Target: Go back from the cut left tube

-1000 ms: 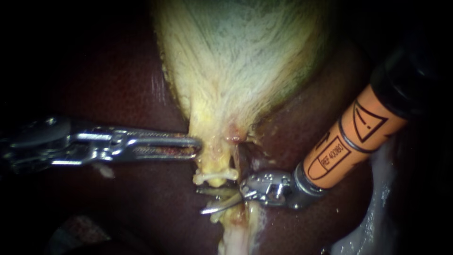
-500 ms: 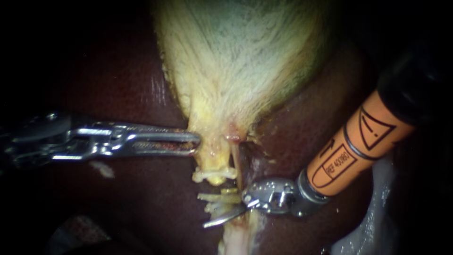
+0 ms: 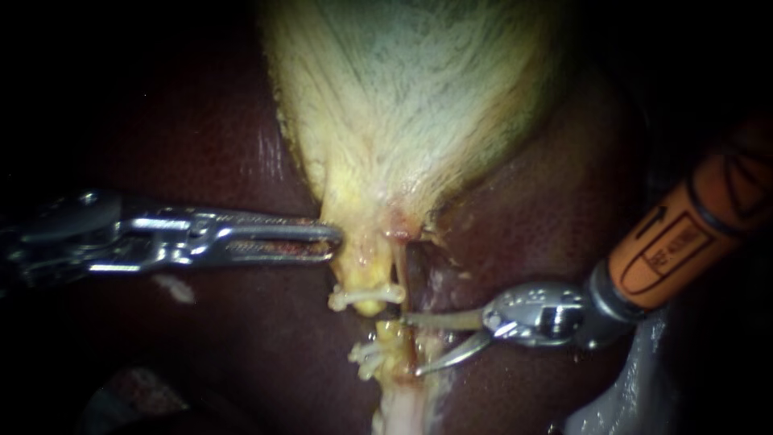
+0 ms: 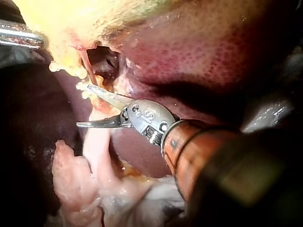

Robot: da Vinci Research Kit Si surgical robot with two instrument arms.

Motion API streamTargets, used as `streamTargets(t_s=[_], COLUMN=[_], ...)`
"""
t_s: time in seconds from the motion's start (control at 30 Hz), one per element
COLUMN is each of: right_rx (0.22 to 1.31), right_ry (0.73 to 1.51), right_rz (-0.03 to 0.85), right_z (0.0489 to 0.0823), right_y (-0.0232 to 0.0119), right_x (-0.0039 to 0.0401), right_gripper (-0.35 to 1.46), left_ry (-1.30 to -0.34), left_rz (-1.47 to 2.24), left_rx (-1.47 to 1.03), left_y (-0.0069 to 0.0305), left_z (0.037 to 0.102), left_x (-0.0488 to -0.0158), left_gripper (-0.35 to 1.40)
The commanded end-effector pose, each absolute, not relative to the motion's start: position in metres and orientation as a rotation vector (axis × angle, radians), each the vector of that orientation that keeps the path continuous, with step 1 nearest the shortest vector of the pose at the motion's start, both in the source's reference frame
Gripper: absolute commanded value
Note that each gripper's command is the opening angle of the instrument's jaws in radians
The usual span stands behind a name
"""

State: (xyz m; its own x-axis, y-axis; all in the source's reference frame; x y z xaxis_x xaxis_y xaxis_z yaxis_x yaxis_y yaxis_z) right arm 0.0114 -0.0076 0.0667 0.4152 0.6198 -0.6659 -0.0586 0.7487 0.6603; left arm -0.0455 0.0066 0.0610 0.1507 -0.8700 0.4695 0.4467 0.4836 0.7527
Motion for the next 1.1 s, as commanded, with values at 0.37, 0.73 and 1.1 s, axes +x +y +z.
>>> streamTargets(t_s=[0.37, 0.73, 1.1], right_rx=[0.467, 0.372, 0.365], right_ry=[1.078, 1.141, 1.141], right_rz=[0.411, 0.339, 0.335], right_z=[0.0648, 0.0639, 0.0645], right_y=[-0.004, -0.0023, -0.0023], right_x=[0.0069, 0.0059, 0.0061], right_gripper=[1.26, 1.28, 1.38], left_ry=[-1.03, -1.03, -1.03], left_rz=[-1.004, -1.004, -1.009], left_rx=[0.5, 0.5, 0.494], left_y=[0.0066, 0.0065, 0.0058], left_z=[0.061, 0.0609, 0.0618], left_x=[-0.0455, -0.0455, -0.047], left_gripper=[-0.35, -0.35, -0.35])
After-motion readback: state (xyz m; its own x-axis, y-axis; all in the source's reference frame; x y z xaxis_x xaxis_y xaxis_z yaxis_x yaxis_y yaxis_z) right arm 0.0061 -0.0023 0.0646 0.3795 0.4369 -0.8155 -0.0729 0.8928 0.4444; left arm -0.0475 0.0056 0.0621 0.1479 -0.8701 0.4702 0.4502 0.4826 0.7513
